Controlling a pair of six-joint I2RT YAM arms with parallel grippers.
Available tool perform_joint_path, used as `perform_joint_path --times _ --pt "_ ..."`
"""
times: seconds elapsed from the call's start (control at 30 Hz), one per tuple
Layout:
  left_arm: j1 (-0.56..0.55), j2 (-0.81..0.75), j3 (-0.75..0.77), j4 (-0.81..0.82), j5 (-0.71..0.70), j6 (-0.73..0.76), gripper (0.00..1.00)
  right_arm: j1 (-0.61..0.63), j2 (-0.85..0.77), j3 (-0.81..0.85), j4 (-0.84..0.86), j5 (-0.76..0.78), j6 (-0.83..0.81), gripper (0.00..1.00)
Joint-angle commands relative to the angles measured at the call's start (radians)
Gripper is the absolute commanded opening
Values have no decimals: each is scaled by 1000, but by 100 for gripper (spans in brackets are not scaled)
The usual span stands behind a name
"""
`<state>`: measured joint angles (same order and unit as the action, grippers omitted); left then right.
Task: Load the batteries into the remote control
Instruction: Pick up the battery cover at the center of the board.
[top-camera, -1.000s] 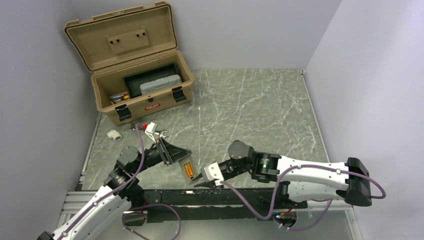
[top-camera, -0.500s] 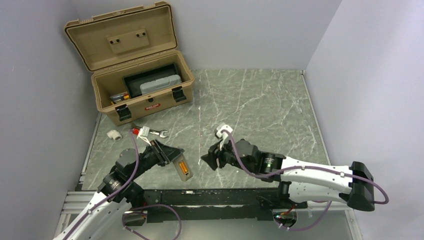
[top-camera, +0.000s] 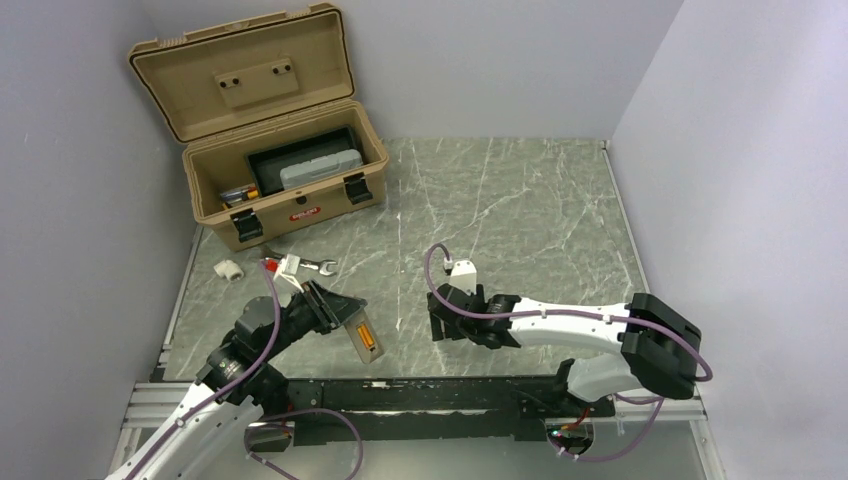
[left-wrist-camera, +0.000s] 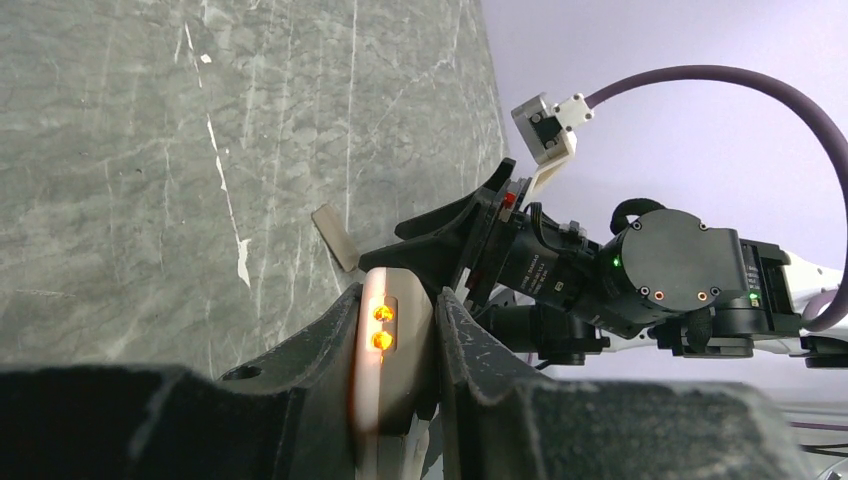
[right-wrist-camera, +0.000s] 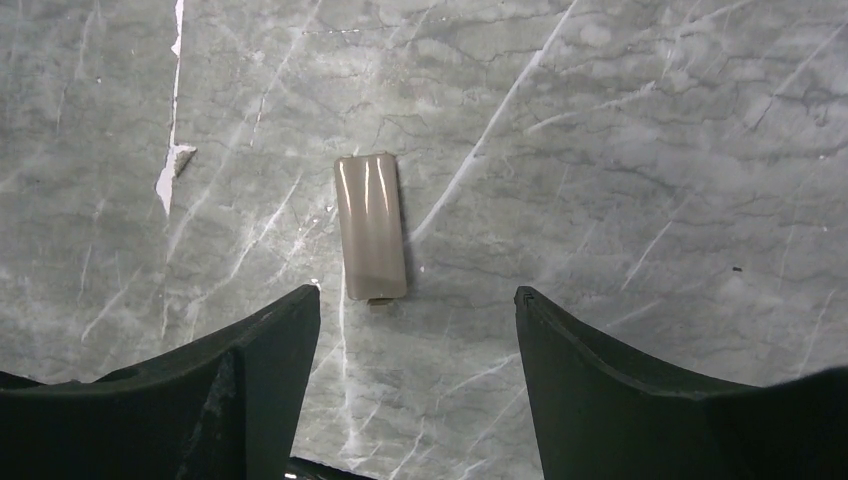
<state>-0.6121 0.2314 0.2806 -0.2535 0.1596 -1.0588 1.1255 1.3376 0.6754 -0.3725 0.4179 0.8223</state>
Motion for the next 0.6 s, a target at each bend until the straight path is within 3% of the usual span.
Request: perform_joint_path --times 0.0,0.3,0.57 --pt "4 -14 4 24 -9 14 0 -3 5 -8 51 -9 43 73" --pt "3 0 -10 58 5 4 0 -3 101 19 82 -43 -48 56" --pt "3 -1 -18 65 7 1 0 0 138 20 93 -86 -101 49"
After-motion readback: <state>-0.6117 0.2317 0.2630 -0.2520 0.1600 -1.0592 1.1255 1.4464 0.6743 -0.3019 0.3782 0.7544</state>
